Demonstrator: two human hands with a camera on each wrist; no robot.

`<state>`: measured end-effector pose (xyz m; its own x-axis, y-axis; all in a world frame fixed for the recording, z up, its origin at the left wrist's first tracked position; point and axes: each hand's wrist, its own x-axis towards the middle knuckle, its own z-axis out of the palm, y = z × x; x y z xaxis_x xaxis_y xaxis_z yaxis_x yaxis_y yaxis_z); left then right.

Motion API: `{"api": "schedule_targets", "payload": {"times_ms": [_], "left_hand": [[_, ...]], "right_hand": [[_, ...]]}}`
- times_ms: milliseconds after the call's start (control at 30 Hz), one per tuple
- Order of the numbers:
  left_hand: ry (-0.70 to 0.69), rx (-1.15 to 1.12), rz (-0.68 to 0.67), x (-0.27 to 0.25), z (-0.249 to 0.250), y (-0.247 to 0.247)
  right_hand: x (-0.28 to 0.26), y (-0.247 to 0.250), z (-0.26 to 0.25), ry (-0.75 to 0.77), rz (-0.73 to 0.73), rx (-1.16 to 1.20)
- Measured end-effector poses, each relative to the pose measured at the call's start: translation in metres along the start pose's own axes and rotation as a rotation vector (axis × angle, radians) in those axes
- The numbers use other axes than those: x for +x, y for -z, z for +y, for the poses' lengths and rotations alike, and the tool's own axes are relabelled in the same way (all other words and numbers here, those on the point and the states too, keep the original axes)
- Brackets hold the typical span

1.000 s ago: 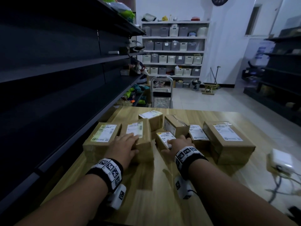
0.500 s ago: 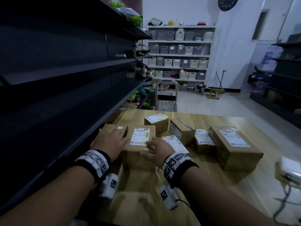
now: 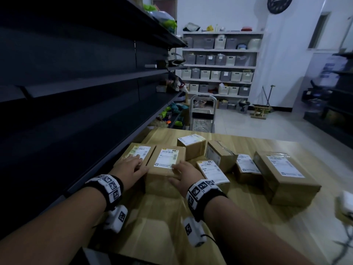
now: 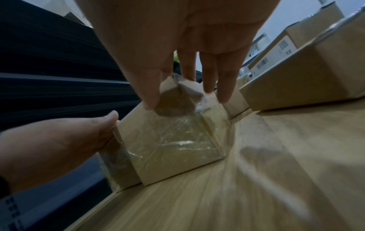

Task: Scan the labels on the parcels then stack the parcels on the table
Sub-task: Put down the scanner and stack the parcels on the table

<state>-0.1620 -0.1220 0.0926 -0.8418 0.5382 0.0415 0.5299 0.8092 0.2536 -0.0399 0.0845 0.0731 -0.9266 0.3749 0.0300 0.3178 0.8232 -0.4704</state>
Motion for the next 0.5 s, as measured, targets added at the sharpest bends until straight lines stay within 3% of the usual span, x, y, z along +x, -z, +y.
{"api": "schedule_targets", "payload": {"times_ms": [133,233,400,500], "left_hand": [[-0.003,0.001,-0.026,0.002,0.002,0.004],[0.022,-0.105,-0.09,0.003,0.009,0.018],[-0.017,-0.217,0.024,0.016,0.029,0.04],[-0.048,-0.3,0.015,0.027,0.055,0.051]], "right_hand": [[-0.01,0.005,0.007,0.055,-0.028,0.014],[-0.02,0.02,0.013,0.039,0.085,0.15],[-0.019,0.06,0.031,-0.09,0.243,0.381],[-0.012,0.081,0.045,-0.14,0.282,0.411]]}}
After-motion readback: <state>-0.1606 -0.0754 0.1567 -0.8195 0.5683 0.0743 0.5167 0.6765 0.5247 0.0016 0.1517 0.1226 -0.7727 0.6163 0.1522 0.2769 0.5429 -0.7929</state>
